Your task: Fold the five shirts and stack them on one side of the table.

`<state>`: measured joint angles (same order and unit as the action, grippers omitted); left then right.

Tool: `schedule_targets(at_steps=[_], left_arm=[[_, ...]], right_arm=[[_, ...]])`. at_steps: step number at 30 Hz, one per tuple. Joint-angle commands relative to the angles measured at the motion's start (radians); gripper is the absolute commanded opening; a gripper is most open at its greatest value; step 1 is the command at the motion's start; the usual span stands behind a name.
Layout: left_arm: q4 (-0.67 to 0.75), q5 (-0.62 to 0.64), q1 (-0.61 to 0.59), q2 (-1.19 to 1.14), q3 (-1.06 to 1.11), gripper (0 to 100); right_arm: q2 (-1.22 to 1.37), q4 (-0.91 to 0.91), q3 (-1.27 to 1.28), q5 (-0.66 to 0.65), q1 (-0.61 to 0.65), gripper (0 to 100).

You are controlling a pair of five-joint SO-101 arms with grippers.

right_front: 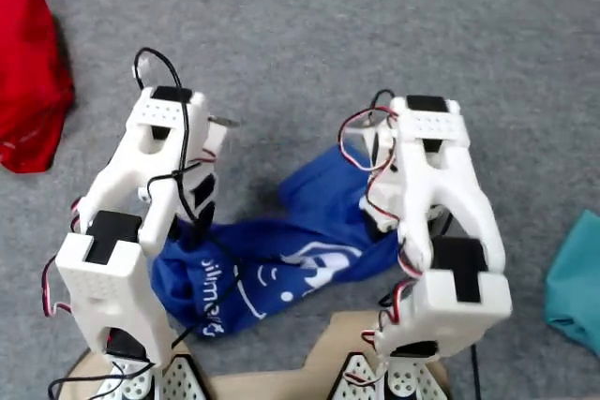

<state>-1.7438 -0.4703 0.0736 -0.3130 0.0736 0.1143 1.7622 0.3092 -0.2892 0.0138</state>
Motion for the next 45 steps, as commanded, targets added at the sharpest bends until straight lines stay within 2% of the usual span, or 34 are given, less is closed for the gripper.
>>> schedule_targets(at_steps=[1,8,14,18,22,32,36,45], left_arm=[[0.002,0.094,-0.006,0.056,-0.121,21],[0.002,0.153,-0.034,0.050,-0.207,23],[0.071,0.153,-0.178,0.047,-0.253,23],[0.118,0.153,-0.242,0.044,-0.247,23],[0.120,0.163,-0.239,-0.010,-0.255,23],[0.092,0.318,-0.235,-0.231,-0.362,23],[0.037,0.315,-0.192,-0.285,-0.410,23],[0.028,0.315,-0.135,-0.309,-0.402,22]], right_arm=[[-0.145,0.025,-0.047,-0.009,-0.004,27.8],[-0.315,0.023,-0.048,-0.017,-0.007,34.5],[-0.364,-0.077,-0.061,-0.005,0.031,34.3],[-0.311,-0.124,-0.127,0.089,0.056,34.3],[-0.182,-0.178,-0.211,0.138,0.076,34.3],[0.262,-0.221,-0.581,0.270,0.159,34.3],[0.443,-0.184,-0.792,0.296,0.185,34.3],[0.808,-0.025,-1.239,0.308,0.199,34.3]])
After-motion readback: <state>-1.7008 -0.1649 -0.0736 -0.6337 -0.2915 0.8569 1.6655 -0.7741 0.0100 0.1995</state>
